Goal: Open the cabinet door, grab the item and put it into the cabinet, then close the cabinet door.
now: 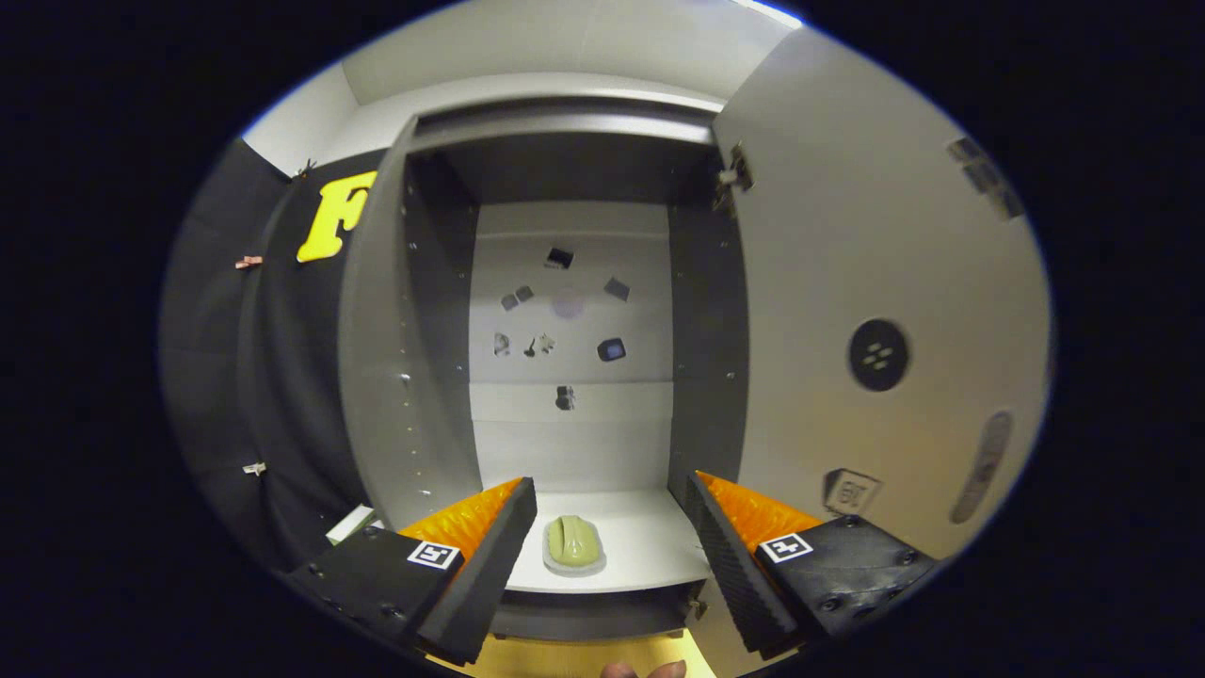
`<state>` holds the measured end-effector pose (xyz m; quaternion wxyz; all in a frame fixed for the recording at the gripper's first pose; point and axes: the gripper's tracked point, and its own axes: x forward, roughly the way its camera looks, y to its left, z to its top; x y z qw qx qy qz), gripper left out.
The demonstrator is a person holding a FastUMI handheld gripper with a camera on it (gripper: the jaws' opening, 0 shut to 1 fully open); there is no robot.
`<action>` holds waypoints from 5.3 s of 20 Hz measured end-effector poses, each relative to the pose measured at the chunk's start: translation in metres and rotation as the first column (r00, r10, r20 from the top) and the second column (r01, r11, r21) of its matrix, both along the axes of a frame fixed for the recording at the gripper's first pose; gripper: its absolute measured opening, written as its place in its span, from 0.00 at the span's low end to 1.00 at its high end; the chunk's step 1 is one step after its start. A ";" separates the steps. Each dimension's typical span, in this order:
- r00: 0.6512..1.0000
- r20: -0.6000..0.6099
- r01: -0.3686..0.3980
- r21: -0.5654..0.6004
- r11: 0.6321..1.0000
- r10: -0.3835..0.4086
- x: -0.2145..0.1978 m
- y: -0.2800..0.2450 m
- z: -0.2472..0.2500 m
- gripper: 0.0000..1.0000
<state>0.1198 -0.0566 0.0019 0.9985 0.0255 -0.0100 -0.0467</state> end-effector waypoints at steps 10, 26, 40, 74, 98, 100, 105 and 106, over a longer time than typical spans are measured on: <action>0.995 0.101 0.000 -0.008 1.000 0.001 -0.171 -0.028 0.029 0.99; 0.938 0.061 0.342 -0.022 0.939 -0.341 -0.289 -0.228 0.017 0.97; 0.963 -0.042 0.265 0.000 0.964 -0.265 -0.254 -0.249 -0.034 0.97; 0.992 -0.122 -0.013 0.116 0.993 0.027 -0.222 -0.086 -0.048 0.97; 0.970 -0.074 -0.223 0.108 0.969 0.232 -0.154 0.056 -0.038 0.98; 0.970 -0.075 -0.224 0.100 0.969 0.232 -0.154 0.055 -0.039 0.98; 0.972 -0.076 -0.215 0.098 0.972 0.222 -0.150 0.054 -0.040 0.98; 0.972 -0.076 -0.213 0.098 0.972 0.220 -0.149 0.054 -0.040 0.98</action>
